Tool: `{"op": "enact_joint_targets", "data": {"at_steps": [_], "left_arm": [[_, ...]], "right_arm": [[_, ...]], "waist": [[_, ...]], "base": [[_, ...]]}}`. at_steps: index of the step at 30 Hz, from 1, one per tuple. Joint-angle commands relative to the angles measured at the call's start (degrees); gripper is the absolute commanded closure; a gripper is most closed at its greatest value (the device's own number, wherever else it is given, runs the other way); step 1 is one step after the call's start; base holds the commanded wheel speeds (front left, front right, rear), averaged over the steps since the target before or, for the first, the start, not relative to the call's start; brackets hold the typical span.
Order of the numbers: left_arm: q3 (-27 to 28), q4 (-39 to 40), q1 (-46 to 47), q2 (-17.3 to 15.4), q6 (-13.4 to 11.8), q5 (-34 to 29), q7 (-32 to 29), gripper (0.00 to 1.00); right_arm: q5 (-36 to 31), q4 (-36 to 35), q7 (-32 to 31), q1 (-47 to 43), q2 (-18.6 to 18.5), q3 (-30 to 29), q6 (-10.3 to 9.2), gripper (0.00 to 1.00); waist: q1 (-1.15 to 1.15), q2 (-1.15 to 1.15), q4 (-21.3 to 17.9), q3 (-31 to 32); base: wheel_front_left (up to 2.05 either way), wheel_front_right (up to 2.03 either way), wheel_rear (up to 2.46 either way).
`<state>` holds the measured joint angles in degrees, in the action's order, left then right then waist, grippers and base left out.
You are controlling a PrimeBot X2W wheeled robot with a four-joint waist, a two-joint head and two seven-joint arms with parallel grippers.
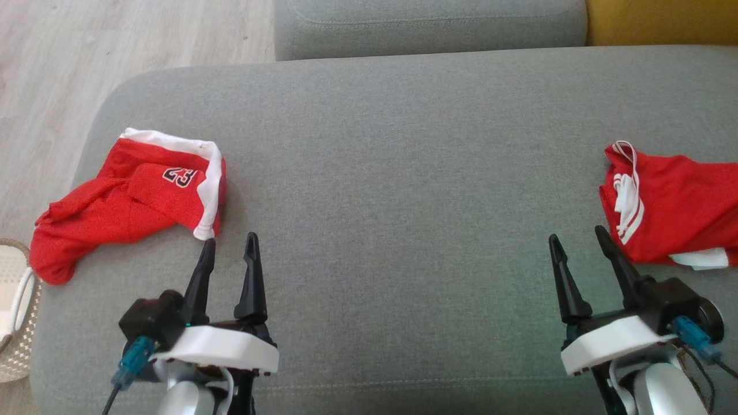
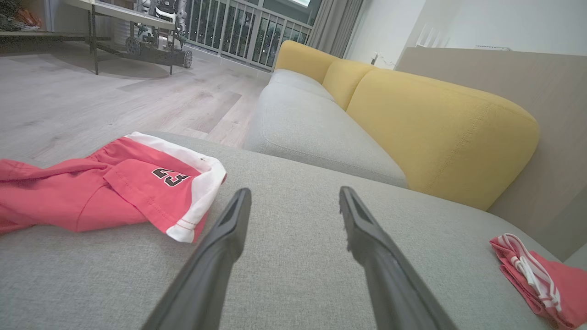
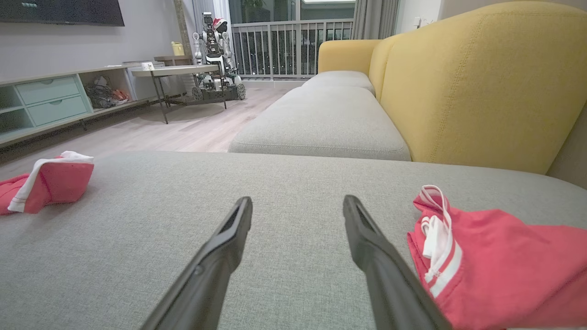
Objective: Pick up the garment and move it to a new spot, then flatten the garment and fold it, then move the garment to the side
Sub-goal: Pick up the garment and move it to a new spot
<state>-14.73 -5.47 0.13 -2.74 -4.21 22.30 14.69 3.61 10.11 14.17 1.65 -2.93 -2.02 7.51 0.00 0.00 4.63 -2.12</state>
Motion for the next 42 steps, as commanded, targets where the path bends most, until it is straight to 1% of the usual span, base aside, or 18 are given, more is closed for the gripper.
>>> {"op": "enact_joint_targets", "data": {"at_steps": [1,8,12,18,19,21,25,26,32,37,42], "left_arm": [[1.5,1.8,2.0,-0.1,0.0,-0.3,0.3,0.0],[1.3,0.8,2.2,-0.1,0.3,-1.2,0.3,0.0],[1.3,0.7,2.7,-0.1,0.5,-1.3,0.3,0.0],[1.8,1.5,2.8,-0.1,0.0,-1.2,0.3,0.0],[2.2,1.9,2.6,-0.1,-0.2,-1.2,0.3,0.0],[2.4,2.3,2.3,-0.1,-0.3,-1.2,0.3,0.0],[2.6,2.8,2.0,-0.1,-0.3,-1.5,0.3,0.0],[2.6,2.8,2.0,-0.1,-0.3,-1.5,0.3,0.0],[2.9,3.0,1.2,-0.1,-0.1,-1.5,0.3,0.0],[3.4,3.2,0.2,-0.1,0.1,-1.9,0.3,0.0],[3.8,3.4,-0.1,-0.1,0.2,-2.1,0.3,0.0]], "right_arm": [[0.6,-1.7,0.7,1.2,0.0,0.9,-0.02,0.0],[3.4,-1.1,0.7,1.4,0.0,1.0,-0.02,0.0],[3.9,-1.5,0.8,1.4,0.0,1.1,-0.02,0.0],[4.3,-1.8,0.8,1.2,0.0,3.2,-0.02,0.0],[4.3,-1.8,0.8,1.1,0.0,4.0,-0.02,0.0],[4.4,-1.9,0.8,1.1,0.0,4.6,-0.02,0.0],[4.7,-1.9,0.8,0.7,0.0,5.1,-0.02,0.0],[4.7,-1.9,0.8,0.7,0.0,5.1,-0.02,0.0],[4.7,-1.6,0.8,0.0,0.0,5.7,-0.02,0.0],[5.3,-1.4,0.8,-0.4,0.0,6.0,-0.02,0.0],[5.7,-1.3,0.8,-0.5,0.0,6.1,-0.02,0.0]], "waist": [[0.0,0.0,0.0,0.0],[0.0,0.0,0.1,-0.3],[0.0,0.0,1.5,-0.4],[0.0,0.0,5.9,0.1],[0.0,0.0,7.5,0.3],[0.0,0.0,9.1,0.4],[0.0,0.0,12.9,0.4],[0.0,0.0,12.9,0.4],[0.0,0.0,18.0,0.8],[0.0,0.0,20.4,1.3],[0.0,0.0,21.4,1.3]], "base": [[0.0,0.0,0.0],[0.0,0.0,0.0],[0.0,0.0,0.0],[0.0,0.0,0.0],[0.0,0.0,0.0],[0.0,0.0,0.0],[0.0,0.0,0.0],[0.0,0.0,0.0],[0.0,0.0,0.0],[0.0,0.0,0.0],[0.0,0.0,0.0]]}}
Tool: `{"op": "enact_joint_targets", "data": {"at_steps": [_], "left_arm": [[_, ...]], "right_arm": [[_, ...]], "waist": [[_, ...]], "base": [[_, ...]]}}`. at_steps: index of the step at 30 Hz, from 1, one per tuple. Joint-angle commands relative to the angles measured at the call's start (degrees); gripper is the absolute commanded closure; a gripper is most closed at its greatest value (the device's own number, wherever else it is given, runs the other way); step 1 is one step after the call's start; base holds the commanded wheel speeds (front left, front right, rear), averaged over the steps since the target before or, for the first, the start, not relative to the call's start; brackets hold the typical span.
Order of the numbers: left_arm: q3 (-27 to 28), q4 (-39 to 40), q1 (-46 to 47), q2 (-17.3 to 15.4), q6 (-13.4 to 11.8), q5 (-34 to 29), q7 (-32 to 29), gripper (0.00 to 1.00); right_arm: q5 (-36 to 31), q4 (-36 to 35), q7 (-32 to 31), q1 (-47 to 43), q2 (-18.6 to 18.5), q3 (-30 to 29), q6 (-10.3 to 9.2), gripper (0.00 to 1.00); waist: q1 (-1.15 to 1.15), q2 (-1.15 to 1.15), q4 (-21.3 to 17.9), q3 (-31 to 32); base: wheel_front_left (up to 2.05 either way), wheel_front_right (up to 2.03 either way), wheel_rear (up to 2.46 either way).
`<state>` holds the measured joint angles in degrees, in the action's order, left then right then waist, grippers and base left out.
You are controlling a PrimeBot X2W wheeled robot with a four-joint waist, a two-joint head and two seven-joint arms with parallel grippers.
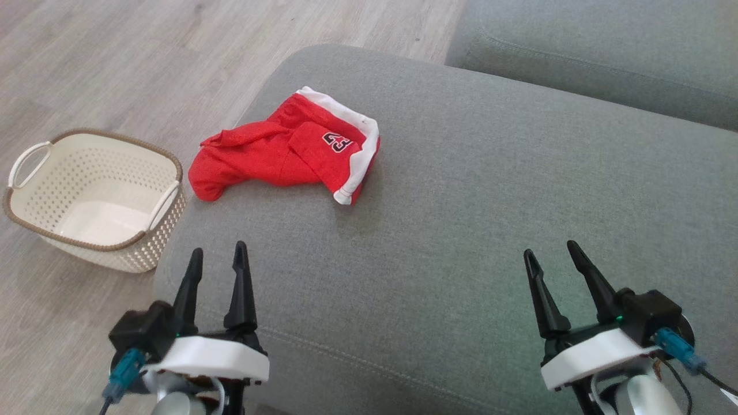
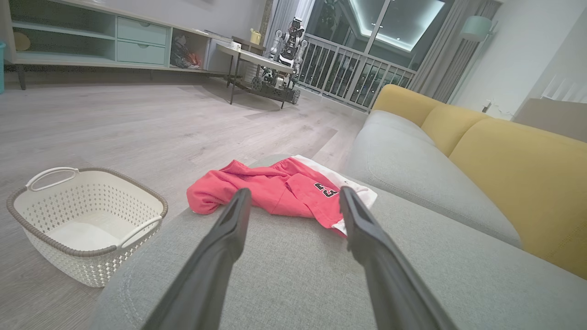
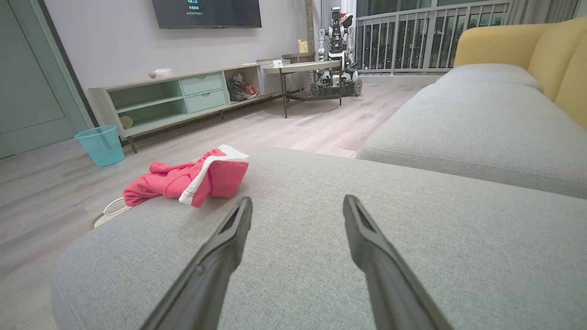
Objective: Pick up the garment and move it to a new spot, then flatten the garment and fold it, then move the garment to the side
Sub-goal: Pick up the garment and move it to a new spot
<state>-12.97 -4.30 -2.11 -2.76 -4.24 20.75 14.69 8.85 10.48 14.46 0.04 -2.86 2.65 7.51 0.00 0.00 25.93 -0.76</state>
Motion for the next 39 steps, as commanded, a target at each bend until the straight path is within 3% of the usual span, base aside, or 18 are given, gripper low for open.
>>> {"op": "enact_joint_targets", "data": {"at_steps": [1,11,15,19,29,39], "left_arm": [[2.2,2.3,2.2,-0.1,0.2,-0.6,0.3,0.0],[5.0,3.1,4.4,-0.1,0.9,-0.8,0.3,0.0],[6.9,1.2,6.5,-0.1,2.4,0.3,0.3,0.0],[8.5,-2.9,11.5,-0.4,5.7,0.0,0.3,0.0],[11.2,-16.1,29.9,-7.6,9.0,0.9,-4.2,0.0],[9.8,-37.8,47.7,-14.1,9.6,0.8,-19.5,0.0]], "right_arm": [[0.5,-1.7,0.5,1.1,0.0,1.5,-0.02,0.0],[0.2,-2.2,0.5,1.5,0.0,1.5,-0.02,0.0],[-1.1,-2.9,0.4,2.6,0.0,1.0,-0.02,0.0],[-3.3,-4.8,-0.8,4.4,0.0,0.0,-0.02,0.0],[-8.8,-14.2,-5.8,8.1,-0.9,1.2,-0.02,0.0],[-11.3,-27.2,-10.9,11.2,-2.0,4.8,-0.02,0.0]], "waist": [[0.0,0.0,0.1,-0.1],[0.0,0.0,-0.4,-1.8],[0.0,0.0,-1.6,-4.2],[0.0,0.0,-3.2,-8.1],[0.0,0.0,-7.3,-17.0],[0.0,0.0,-12.1,-24.2]], "base": [[0.0,0.0,0.0],[0.0,0.0,0.0],[0.0,0.0,0.0],[0.0,0.0,0.0],[0.0,0.0,0.0],[0.0,0.0,0.0]]}}
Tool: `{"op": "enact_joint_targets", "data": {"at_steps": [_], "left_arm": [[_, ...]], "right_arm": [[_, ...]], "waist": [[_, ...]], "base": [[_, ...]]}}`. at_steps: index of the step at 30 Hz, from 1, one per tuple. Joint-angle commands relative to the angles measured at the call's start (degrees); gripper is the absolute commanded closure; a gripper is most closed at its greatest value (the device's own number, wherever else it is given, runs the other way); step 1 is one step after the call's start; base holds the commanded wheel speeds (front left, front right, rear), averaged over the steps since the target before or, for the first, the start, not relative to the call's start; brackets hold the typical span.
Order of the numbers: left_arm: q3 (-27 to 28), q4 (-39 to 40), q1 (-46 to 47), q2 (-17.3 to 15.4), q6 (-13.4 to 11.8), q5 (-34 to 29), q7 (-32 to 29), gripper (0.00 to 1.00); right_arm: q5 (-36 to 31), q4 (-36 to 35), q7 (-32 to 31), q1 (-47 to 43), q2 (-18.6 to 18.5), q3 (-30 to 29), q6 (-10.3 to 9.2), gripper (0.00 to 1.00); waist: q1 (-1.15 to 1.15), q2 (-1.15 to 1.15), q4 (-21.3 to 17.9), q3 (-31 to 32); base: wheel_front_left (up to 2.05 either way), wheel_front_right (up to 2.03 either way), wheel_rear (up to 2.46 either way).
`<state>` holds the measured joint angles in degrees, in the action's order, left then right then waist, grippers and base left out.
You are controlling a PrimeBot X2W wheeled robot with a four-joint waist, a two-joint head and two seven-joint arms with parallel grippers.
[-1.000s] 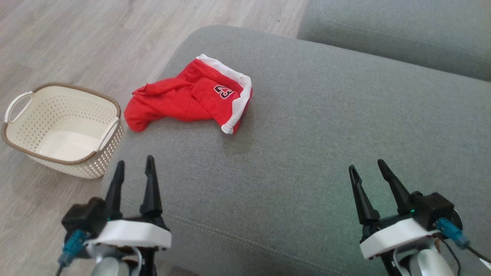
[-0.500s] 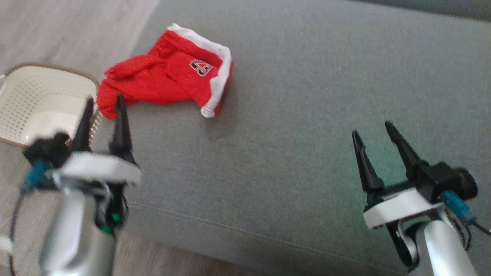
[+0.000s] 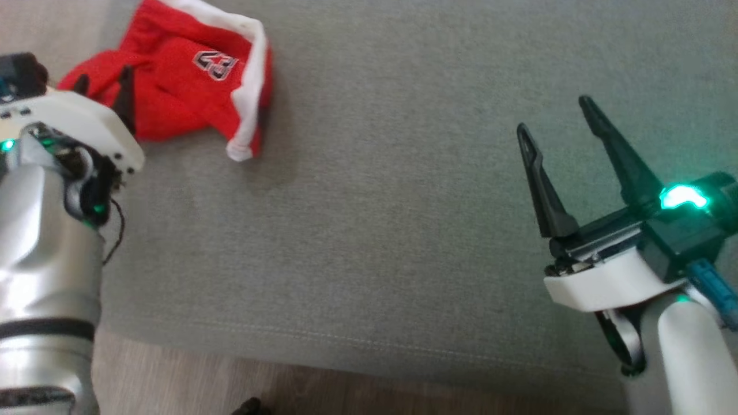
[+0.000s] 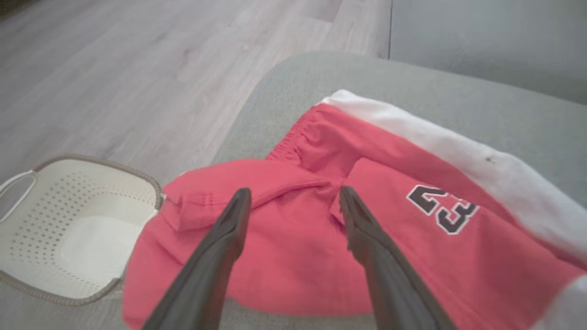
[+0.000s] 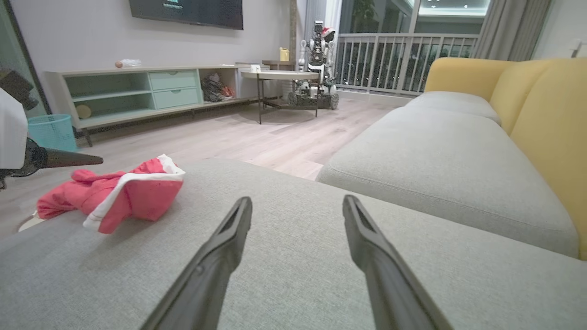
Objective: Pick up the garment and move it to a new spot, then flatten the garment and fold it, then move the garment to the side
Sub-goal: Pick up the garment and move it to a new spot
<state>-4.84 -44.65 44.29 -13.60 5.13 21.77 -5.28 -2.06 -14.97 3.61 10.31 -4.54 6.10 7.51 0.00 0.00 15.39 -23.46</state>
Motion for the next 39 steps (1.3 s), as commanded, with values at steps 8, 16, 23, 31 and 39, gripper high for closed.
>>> {"op": "enact_joint_targets", "data": {"at_steps": [8,16,23,31,39], "left_arm": [[0.1,-10.8,9.4,-4.9,0.1,-0.9,-4.5,0.0],[-1.0,-19.3,13.8,-5.4,0.9,-0.5,-6.1,1.0],[-1.5,-19.2,15.7,-6.5,1.1,-0.9,4.3,1.0],[-2.5,-9.3,15.5,-4.6,1.5,-1.6,19.8,1.0],[-9.7,5.0,9.9,-1.8,2.3,-1.4,19.5,1.0]], "right_arm": [[-1.0,-6.0,-2.0,2.2,-0.7,1.9,-0.02,0.0],[-1.5,-6.6,-1.6,3.0,-0.6,1.3,-0.02,0.0],[-1.3,-4.8,-0.3,3.2,0.1,0.5,-0.02,0.0],[0.4,0.0,3.0,1.6,1.2,-0.9,-0.02,0.0],[2.2,2.8,5.0,-0.1,1.6,-2.5,-0.02,0.0]], "waist": [[0.0,0.0,-3.9,-4.7],[0.0,0.0,-4.8,-5.9],[0.0,0.0,-5.0,-3.8],[0.0,0.0,-4.9,5.5],[0.0,0.0,-7.3,11.6]], "base": [[0.0,0.0,0.0],[0.0,0.0,0.0],[0.0,0.0,0.0],[0.0,0.0,0.0],[0.0,0.0,0.0]]}}
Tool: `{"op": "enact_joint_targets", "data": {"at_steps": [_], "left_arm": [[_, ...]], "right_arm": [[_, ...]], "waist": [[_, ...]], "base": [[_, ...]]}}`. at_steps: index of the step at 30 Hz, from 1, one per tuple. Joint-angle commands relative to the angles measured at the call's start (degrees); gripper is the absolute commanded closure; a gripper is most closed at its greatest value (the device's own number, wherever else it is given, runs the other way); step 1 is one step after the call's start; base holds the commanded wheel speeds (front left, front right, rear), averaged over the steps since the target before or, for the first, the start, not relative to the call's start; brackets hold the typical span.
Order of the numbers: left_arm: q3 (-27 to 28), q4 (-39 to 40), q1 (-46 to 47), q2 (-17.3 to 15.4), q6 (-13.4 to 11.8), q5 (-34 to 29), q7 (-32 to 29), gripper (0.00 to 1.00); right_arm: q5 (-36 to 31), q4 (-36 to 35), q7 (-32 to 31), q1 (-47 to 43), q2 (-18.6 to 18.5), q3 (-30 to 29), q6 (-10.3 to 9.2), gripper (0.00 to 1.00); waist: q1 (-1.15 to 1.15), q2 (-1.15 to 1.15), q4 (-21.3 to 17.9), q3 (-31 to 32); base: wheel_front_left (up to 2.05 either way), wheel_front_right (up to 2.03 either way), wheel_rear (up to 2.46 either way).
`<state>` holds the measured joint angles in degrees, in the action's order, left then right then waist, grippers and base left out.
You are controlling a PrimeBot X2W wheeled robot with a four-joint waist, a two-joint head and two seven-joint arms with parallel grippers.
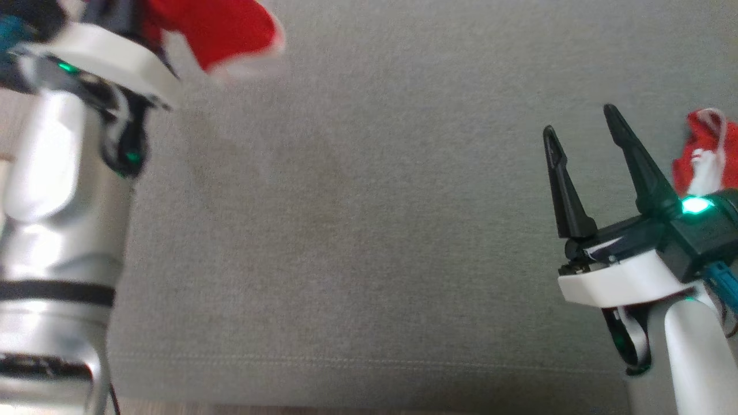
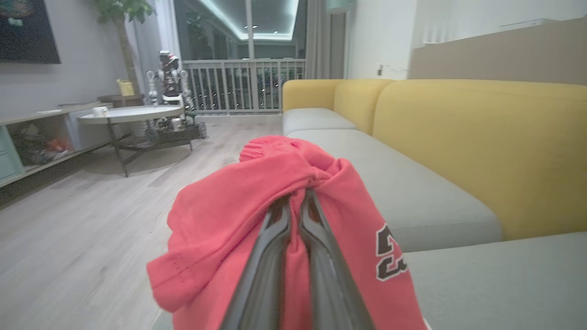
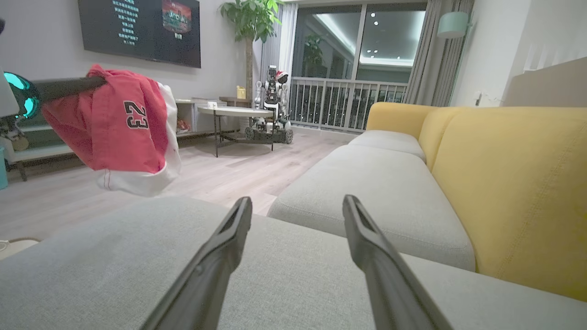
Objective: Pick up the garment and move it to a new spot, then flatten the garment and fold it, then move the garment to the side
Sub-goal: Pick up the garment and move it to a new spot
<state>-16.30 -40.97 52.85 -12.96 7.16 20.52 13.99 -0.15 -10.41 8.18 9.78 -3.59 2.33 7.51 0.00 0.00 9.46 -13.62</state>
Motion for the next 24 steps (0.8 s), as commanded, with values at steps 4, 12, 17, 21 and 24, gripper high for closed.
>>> {"op": "enact_joint_targets", "data": {"at_steps": [4,12,17,21,24], "left_arm": [[-2.3,8.4,-1.9,-1.6,0.3,1.0,-3.5,1.0],[-7.7,19.5,-7.6,1.7,0.1,2.4,-10.0,1.0],[-11.2,21.6,-10.0,5.0,-0.4,2.5,-10.2,1.0],[-14.4,19.9,-11.1,6.1,-0.1,2.5,-7.8,1.0],[-15.2,14.7,-12.0,6.6,-0.6,2.2,-6.7,0.59]], "right_arm": [[2.1,-0.8,1.3,-0.1,0.7,0.5,-0.02,0.0],[4.0,0.1,2.8,-0.2,0.7,-0.2,-0.02,0.0],[4.9,0.7,3.7,0.2,0.7,-0.3,-0.02,0.0],[5.2,1.3,4.1,0.8,0.7,-0.3,-0.02,0.0],[5.5,1.7,4.5,1.1,0.7,0.0,-0.02,0.0]], "waist": [[0.0,0.0,-4.3,3.5],[0.0,0.0,-11.5,3.6],[0.0,0.0,-16.1,2.9],[0.0,0.0,-19.0,1.9],[0.0,0.0,-20.7,1.5]], "base": [[0.0,0.0,0.0],[0.0,0.0,0.0],[0.0,0.0,0.0],[0.0,0.0,0.0],[0.0,0.0,0.0]]}}
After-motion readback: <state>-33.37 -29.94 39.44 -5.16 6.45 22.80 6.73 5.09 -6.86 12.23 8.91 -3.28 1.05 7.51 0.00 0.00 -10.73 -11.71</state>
